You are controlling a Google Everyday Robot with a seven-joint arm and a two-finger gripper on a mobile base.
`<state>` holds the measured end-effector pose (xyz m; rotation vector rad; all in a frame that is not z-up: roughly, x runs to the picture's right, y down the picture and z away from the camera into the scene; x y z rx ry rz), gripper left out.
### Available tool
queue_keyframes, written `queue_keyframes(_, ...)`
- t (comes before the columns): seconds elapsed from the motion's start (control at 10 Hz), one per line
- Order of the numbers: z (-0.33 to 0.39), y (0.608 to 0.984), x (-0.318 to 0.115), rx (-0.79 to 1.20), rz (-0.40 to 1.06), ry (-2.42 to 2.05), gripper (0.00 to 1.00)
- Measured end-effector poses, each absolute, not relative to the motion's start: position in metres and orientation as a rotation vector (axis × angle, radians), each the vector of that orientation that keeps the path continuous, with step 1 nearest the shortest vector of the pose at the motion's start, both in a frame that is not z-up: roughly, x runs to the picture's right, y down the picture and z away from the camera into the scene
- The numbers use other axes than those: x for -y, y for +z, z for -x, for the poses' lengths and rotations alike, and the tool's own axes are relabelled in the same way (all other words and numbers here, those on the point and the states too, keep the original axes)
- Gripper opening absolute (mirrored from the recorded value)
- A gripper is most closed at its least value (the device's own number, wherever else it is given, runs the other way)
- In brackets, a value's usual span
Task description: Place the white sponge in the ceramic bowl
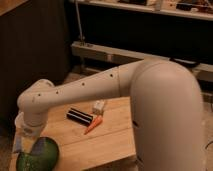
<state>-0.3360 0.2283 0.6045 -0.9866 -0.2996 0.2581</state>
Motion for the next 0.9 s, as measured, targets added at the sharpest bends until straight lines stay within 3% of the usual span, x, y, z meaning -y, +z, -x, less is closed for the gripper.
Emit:
queue_keyframes(0.3, 0.343, 0.602, -0.264, 0.269, 1.054, 0.209, 0.25)
queue_keyframes(0.5, 0.333, 0.612, -0.278, 0.221, 1.056, 0.237, 0.47)
queue_keyframes(0.7, 0.316, 0.635, -0.275, 0.174, 1.036, 0.293, 0.67)
queue_keyframes(0.9, 0.302, 0.661, -0.263, 0.143, 1.018, 0.346, 0.79)
